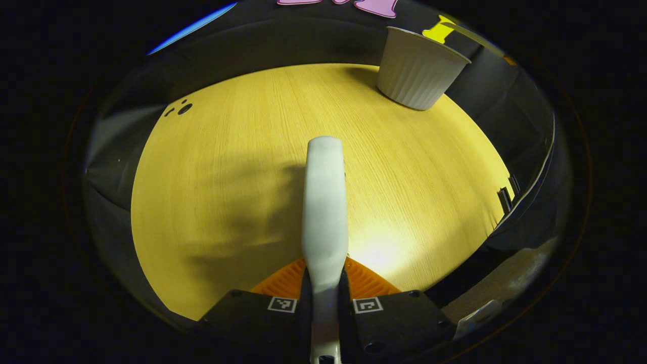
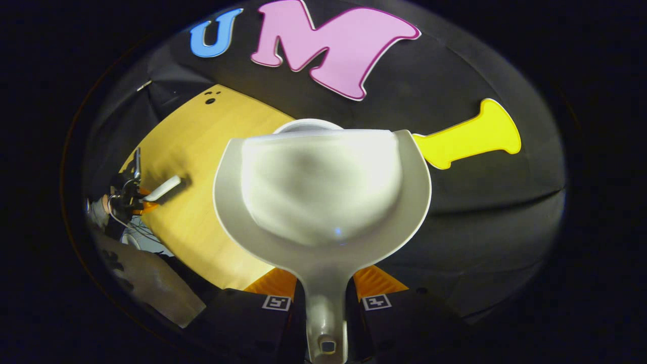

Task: Pick up the small broom and dustpan from the desktop, sweep the trash into the dustpan with the broom, and then empty the trash into the garbage bin.

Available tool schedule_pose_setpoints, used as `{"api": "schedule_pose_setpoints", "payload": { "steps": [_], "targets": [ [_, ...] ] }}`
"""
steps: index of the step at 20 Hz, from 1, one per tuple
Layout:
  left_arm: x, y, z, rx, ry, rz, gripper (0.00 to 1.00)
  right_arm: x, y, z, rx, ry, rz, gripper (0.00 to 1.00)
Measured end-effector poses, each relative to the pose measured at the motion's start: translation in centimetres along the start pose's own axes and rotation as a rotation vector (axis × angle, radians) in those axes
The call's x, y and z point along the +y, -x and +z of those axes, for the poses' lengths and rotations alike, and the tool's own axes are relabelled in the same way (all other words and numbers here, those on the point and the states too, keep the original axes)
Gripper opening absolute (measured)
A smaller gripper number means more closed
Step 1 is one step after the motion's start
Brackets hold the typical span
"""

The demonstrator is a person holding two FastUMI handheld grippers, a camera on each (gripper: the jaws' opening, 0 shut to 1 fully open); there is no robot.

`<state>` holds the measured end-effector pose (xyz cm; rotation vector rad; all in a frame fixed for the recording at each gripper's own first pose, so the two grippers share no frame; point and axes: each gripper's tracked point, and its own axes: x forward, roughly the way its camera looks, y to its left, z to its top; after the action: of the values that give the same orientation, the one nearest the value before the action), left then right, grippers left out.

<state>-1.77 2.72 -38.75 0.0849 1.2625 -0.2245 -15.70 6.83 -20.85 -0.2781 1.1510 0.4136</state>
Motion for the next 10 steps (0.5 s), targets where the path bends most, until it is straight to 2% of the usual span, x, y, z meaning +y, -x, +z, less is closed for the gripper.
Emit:
{"api": "schedule_pose_setpoints", "payload": {
  "steps": [4, 5, 6, 7, 8, 10],
  "targets": [
    [0.3, 0.0, 0.1, -0.002, 0.007, 0.014, 0.26, 6.0, -0.1, -4.1, -0.004, 0.007, 0.069, 0.36],
    [0.3, 0.0, 0.1, -0.002, 0.005, 0.016, 0.26, 7.7, -0.5, -5.1, 0.001, 0.007, 0.091, 0.41],
    [0.4, 0.0, 0.1, -0.003, 0.004, 0.018, 0.26, 8.9, -1.0, -6.1, 0.006, -0.004, 0.104, 0.36],
    [0.5, 0.0, 0.2, -0.005, 0.002, 0.021, 0.26, 10.3, -1.6, -7.1, 0.011, -0.010, 0.118, 0.36],
    [0.5, -0.1, 0.3, -0.011, 0.002, 0.024, 0.26, 11.6, -2.2, -8.1, 0.013, -0.020, 0.128, 0.41],
    [0.7, -0.6, 0.7, -0.022, 0.001, 0.030, 0.26, 14.9, -3.8, -10.2, 0.016, -0.059, 0.167, 0.36]
  ]
}}
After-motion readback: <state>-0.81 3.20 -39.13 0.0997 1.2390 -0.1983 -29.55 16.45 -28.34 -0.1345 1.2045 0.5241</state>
